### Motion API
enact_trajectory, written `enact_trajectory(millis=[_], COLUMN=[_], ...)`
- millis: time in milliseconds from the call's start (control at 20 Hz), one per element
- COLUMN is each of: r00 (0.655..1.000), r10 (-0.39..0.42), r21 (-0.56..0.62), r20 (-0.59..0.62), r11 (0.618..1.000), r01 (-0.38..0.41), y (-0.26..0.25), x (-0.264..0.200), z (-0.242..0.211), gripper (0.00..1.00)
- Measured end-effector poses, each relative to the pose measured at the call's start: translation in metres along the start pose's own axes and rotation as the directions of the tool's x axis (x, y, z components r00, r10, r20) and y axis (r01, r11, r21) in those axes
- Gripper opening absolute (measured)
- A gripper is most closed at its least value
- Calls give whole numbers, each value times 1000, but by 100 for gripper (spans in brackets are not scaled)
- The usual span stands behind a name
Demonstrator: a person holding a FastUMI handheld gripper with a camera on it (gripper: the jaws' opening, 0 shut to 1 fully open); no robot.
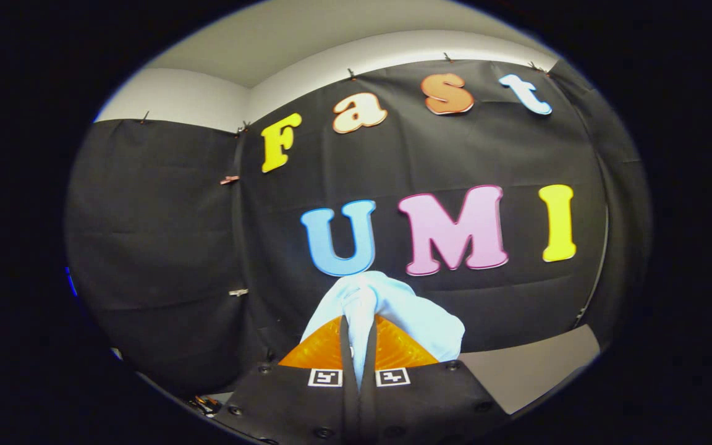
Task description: Put the clothes into the washing machine and then close the washing machine lid.
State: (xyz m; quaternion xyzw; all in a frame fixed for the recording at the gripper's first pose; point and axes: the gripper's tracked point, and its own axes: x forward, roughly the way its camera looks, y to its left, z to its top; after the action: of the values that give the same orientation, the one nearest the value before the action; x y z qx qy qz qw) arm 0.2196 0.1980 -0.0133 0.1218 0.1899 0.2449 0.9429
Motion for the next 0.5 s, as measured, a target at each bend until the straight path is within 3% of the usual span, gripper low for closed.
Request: enact_trajectory(millis=[250,500], r00=[982,943], r10=[177,295], r21=[-33,-18], r20=[-61,-153], r11=[983,953], r01=[-179,-301], y=[42,56], x=[42,73], z=[-51,-116], gripper=[5,5])
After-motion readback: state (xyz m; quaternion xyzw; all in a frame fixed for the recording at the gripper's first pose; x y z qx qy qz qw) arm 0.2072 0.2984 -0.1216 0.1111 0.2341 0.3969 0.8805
